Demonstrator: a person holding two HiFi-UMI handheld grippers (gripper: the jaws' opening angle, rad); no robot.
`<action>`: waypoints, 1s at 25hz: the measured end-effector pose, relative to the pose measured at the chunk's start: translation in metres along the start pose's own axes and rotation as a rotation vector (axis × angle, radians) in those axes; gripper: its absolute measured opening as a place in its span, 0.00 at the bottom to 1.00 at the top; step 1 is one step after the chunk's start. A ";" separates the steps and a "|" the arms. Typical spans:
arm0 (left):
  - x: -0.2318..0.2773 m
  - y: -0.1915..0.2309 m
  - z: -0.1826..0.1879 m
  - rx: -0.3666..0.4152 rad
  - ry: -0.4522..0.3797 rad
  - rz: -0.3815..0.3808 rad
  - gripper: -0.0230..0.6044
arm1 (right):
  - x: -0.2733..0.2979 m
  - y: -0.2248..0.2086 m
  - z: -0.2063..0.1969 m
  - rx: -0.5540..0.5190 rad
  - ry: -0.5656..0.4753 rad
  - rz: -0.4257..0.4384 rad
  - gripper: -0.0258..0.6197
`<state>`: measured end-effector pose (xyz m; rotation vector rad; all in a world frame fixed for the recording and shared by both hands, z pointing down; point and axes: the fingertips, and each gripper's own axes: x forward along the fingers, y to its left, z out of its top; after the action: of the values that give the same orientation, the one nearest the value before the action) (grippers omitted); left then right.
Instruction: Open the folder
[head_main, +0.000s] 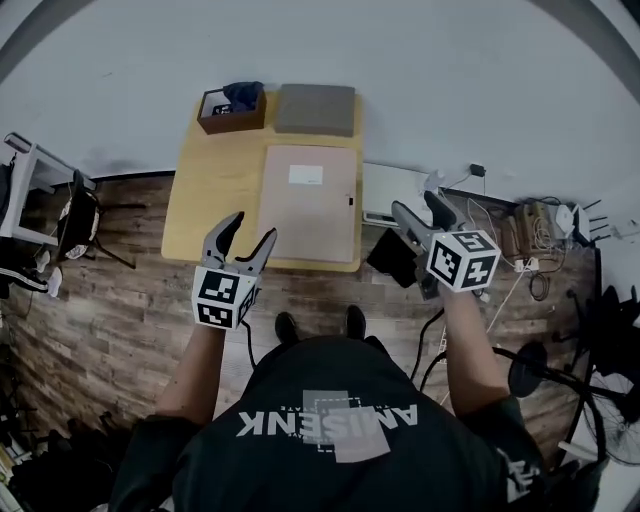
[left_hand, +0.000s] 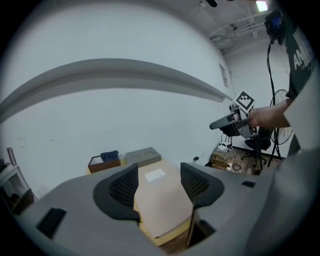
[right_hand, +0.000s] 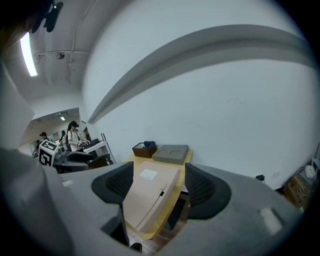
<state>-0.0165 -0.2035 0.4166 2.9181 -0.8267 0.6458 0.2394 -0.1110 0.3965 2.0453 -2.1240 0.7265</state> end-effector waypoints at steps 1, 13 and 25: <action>0.003 -0.002 -0.006 -0.008 0.011 0.006 0.44 | 0.007 -0.006 -0.006 0.012 0.018 0.006 0.52; 0.024 -0.032 -0.077 0.139 0.205 0.048 0.44 | 0.070 -0.046 -0.086 0.125 0.202 0.126 0.52; 0.050 -0.055 -0.139 0.330 0.418 0.006 0.44 | 0.125 -0.057 -0.148 0.296 0.374 0.205 0.52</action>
<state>-0.0027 -0.1602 0.5681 2.8715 -0.7344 1.4524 0.2459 -0.1647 0.5911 1.6451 -2.1184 1.4035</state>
